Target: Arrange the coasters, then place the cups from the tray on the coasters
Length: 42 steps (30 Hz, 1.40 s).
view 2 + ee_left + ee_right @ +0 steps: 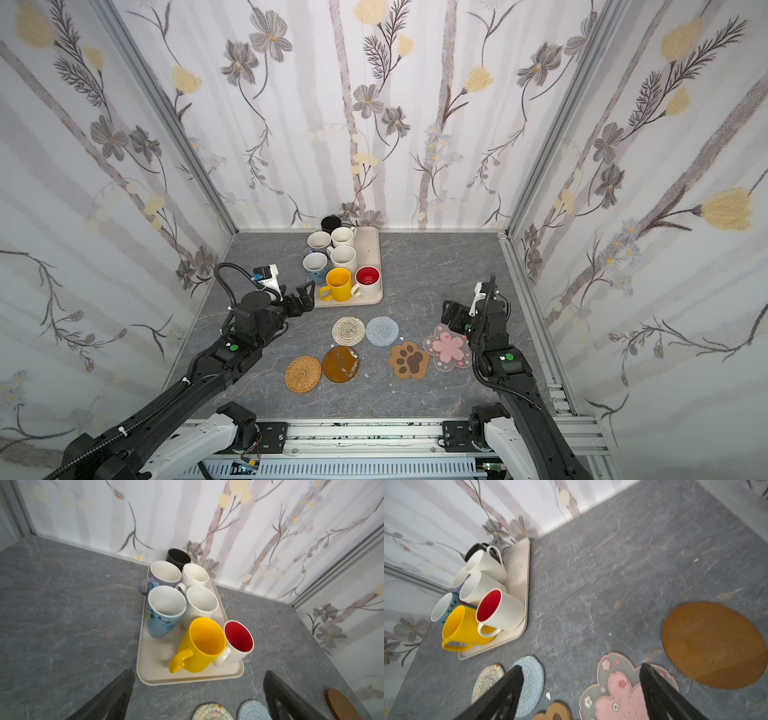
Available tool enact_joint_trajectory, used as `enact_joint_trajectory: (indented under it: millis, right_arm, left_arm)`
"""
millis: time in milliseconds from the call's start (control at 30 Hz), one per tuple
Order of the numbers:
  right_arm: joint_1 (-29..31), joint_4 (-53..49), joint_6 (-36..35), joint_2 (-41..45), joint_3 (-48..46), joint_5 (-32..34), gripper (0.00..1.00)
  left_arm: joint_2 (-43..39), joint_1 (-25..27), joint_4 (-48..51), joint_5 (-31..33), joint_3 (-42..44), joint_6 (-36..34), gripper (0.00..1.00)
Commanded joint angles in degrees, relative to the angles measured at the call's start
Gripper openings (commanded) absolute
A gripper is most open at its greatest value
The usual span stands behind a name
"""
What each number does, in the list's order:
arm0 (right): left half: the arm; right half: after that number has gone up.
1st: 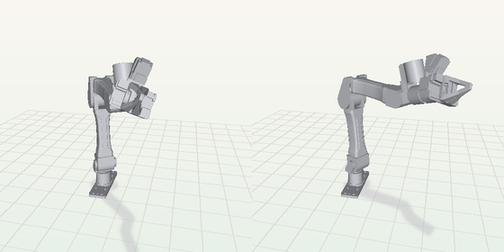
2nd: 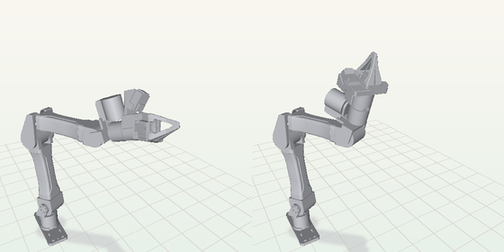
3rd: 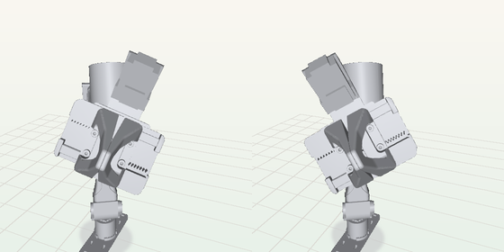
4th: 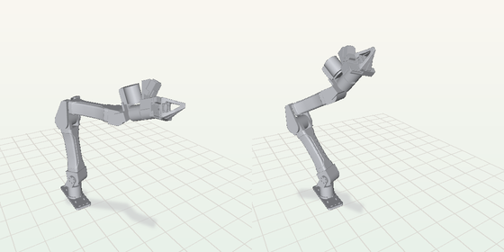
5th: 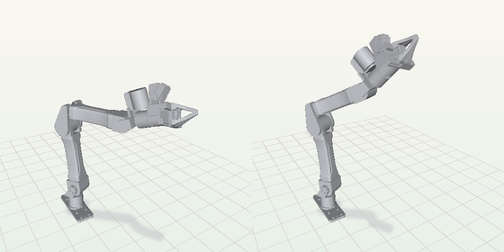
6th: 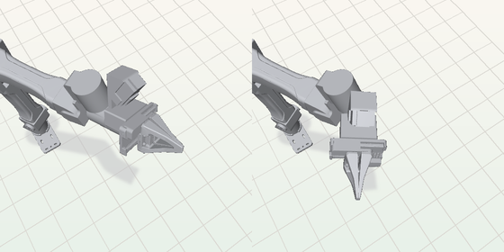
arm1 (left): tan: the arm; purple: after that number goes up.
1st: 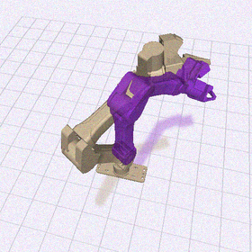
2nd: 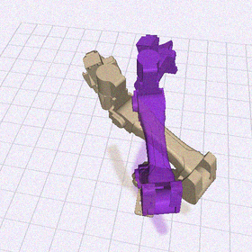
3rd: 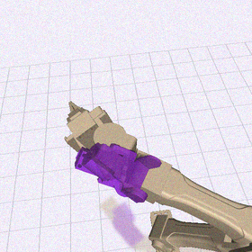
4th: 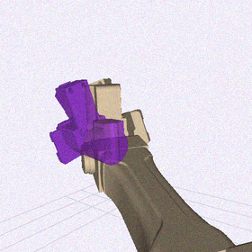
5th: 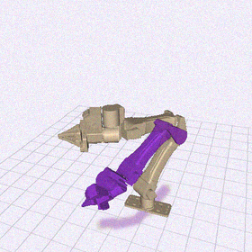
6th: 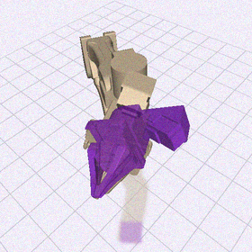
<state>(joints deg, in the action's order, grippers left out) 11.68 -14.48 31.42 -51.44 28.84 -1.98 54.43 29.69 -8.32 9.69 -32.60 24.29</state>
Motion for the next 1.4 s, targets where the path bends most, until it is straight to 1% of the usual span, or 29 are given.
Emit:
enact_joint_trajectory:
  millis: [0,67,233,333,500,667,1000,1200,1367]
  right_arm:
    - [1.8,-1.5,5.3,0.4,-2.9,-2.5,0.91]
    - [2.6,1.1,7.6,0.1,-5.6,-5.4,0.91]
    - [2.6,10.3,12.7,-3.6,-10.3,-11.5,0.90]
    - [2.5,15.2,15.0,-7.3,-11.6,-13.2,0.90]
    - [1.9,21.7,16.2,-14.9,-11.7,-16.1,0.90]
    - [-0.7,27.7,17.6,-21.8,-11.5,-17.9,0.90]
    - [-3.0,33.8,18.0,-35.2,-6.2,-18.1,0.89]
    - [-3.5,35.5,18.4,-44.5,-0.3,-17.9,0.88]
    - [-3.6,34.5,18.5,-51.5,6.8,-17.4,0.87]
  left_arm:
    - [1.7,5.1,1.4,4.5,0.0,4.1,1.00]
    - [3.2,8.6,1.5,6.1,-0.3,4.9,1.00]
    - [6.1,14.7,1.6,8.1,-1.6,5.8,1.00]
    - [7.1,17.3,1.7,8.1,-2.0,6.3,1.00]
    - [6.8,20.6,2.0,7.9,-1.1,6.9,1.00]
    - [5.4,21.9,2.2,7.6,0.8,8.3,1.00]
    - [3.3,22.5,2.9,7.0,2.3,9.2,1.00]
    - [2.4,22.5,3.5,7.1,2.3,9.2,1.00]
    - [2.8,22.5,3.6,7.5,2.5,10.0,1.00]
